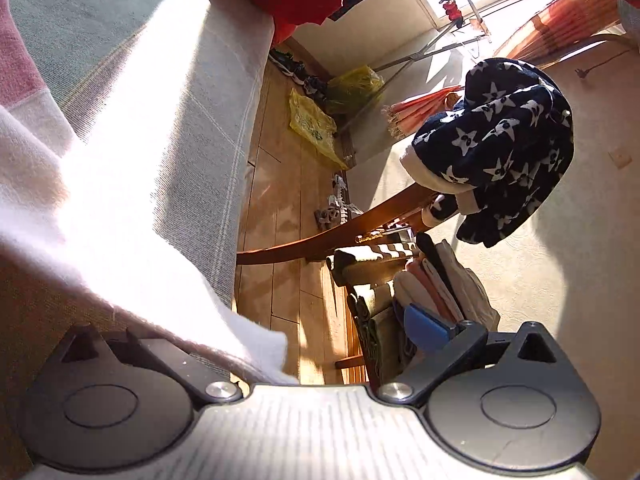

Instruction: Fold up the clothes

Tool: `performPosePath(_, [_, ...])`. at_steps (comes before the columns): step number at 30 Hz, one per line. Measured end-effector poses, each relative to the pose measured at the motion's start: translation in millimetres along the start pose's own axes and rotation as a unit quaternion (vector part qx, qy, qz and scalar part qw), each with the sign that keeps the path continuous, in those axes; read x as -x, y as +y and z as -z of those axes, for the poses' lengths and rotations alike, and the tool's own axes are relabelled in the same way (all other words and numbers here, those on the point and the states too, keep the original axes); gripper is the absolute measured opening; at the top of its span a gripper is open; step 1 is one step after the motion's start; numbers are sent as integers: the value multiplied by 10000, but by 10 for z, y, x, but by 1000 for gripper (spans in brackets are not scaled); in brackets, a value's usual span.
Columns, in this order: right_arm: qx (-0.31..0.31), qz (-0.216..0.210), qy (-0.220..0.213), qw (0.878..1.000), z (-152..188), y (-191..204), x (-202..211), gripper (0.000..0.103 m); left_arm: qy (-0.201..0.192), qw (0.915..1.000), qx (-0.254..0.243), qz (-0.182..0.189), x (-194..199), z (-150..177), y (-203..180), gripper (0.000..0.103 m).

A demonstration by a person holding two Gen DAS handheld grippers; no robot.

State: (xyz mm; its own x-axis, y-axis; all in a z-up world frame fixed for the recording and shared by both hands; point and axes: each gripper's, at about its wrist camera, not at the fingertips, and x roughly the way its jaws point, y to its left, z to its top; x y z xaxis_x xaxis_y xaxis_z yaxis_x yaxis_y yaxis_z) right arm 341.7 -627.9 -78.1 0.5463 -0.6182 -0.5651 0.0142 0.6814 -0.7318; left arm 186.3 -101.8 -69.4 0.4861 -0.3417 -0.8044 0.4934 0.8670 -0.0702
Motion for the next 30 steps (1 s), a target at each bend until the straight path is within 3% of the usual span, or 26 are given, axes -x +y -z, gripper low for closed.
performPosePath(6, [-394,341,577,9970,412,-330,-58,103,-15,10000,-23,21,-4,-2,-1,81])
performPosePath(10, [-927,-88,373,9950,346,-453,123,103,-80,10000,8,19,34,-12,3,81])
performPosePath(12, [-1252,-659,167,9898,164,-406,252,103,-132,9999,-8,10,71,-19,0,81])
performPosePath(15, [-1730,-1533,-147,9728,-117,-331,447,103,-222,9998,6,-19,132,-28,15,81])
performPosePath(21, [-2579,-3540,-536,8974,-807,142,773,103,-345,9992,163,-124,209,-4,134,81])
performPosePath(22, [-2707,-3782,-491,8839,-934,262,807,103,-354,9991,189,-134,218,5,160,81])
performPosePath(24, [-2871,-4014,-276,8693,-1163,527,857,103,-377,9989,243,-155,236,25,213,81])
performPosePath(26, [-2856,-4045,-118,8687,-1319,787,905,103,-409,9986,296,-179,252,45,274,81])
performPosePath(30, [-2786,-3838,287,8799,-1449,1215,785,103,-473,9978,403,-228,283,86,396,81])
